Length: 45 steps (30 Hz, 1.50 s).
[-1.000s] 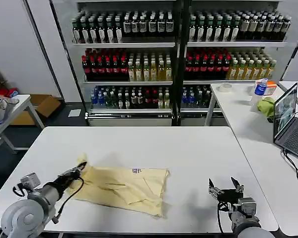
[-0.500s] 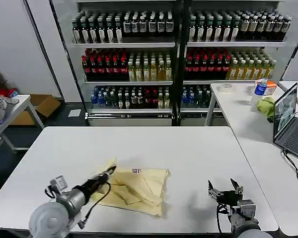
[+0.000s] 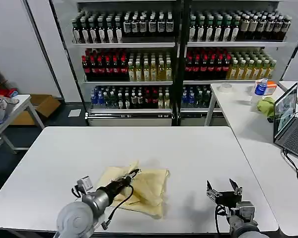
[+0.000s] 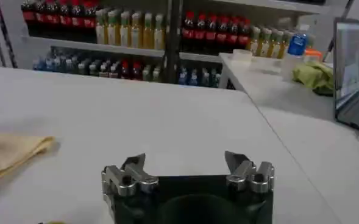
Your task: Fold and organize the clothes.
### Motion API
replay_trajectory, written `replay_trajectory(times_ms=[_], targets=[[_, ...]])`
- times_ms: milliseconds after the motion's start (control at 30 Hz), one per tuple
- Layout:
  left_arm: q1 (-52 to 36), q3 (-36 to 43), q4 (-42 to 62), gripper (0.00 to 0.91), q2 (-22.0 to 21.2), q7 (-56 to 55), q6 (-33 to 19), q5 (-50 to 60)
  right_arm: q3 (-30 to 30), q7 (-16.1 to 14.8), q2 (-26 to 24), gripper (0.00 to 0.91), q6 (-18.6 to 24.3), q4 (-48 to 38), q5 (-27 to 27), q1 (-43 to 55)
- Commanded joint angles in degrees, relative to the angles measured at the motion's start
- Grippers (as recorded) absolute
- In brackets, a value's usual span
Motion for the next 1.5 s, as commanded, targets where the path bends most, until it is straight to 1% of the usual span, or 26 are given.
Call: replay_trajectory(times_ms=[33, 67, 267, 400, 533, 600, 667, 700, 867, 967, 1033, 1133, 1367, 1500], targets=[[-2.6, 5.2, 3.3, 0.806, -2.8, 0.2, 0.1, 2.3, -0.1, 0.0, 0.6, 0.907, 0.0, -0.3, -0.3, 0.1], [-2.7, 5.3, 3.6, 0.907, -3.0, 0.4, 0.3, 2.4, -0.1, 0.0, 0.6, 0.907, 0.0, -0.4, -0.3, 0.2], [-3.5, 6.2, 4.8, 0.907, -3.6, 3.8, 0.1, 6.2, -0.4, 0.0, 0.7, 0.907, -0.1, -0.8, -0.2, 1.0], [-4.1, 5.8, 3.1, 0.907, -3.8, 4.3, -0.5, 5.7, -0.7, -0.1, 0.4, 0.907, 0.0, -1.4, -0.2, 1.6], [-3.6, 3.6, 1.0, 0.907, -3.2, 4.3, -0.5, 4.5, -0.9, -0.3, 0.5, 0.907, 0.1, -2.0, -0.2, 2.1], [-2.1, 1.8, -0.5, 0.907, -2.2, 4.4, -0.4, 4.0, -1.0, -0.4, 0.4, 0.907, 0.2, -2.2, -0.1, 2.3], [-0.4, -1.4, -1.9, 0.907, 0.1, 4.5, -0.4, 4.4, -1.1, -0.5, 0.4, 0.907, 0.3, -2.3, 0.0, 2.6], [0.2, -2.2, -2.3, 0.907, 0.4, 4.5, -0.5, 4.9, -1.2, -0.5, 0.4, 0.907, 0.3, -2.4, 0.0, 2.7], [4.3, -9.5, -2.0, 0.907, 5.4, 5.7, -0.5, 12.1, -1.6, -0.8, 0.4, 0.907, 0.4, -2.7, 0.2, 3.4], [7.7, -14.7, -2.1, 0.907, 7.1, 6.8, -1.1, 8.9, -1.7, -1.0, 0.3, 0.907, 0.5, -3.0, 0.3, 3.7], [9.9, -18.1, -2.4, 0.907, 7.8, 8.0, -0.6, 7.1, -1.8, -1.0, 0.1, 0.907, 0.6, -3.1, 0.3, 3.7], [11.8, -20.0, -0.6, 0.907, 8.3, 10.1, -0.1, 6.8, -1.8, -1.1, -0.1, 0.907, 0.6, -3.1, 0.3, 3.6], [10.5, -19.0, 6.9, 0.907, 8.0, 12.5, 1.2, 7.0, -1.4, -1.0, -0.3, 0.907, 0.5, -2.8, 0.3, 3.2], [8.8, -17.3, 10.0, 0.907, 7.1, 12.9, 0.7, 7.4, -1.0, -1.2, -0.3, 0.907, 0.6, -2.5, 0.3, 2.7]])
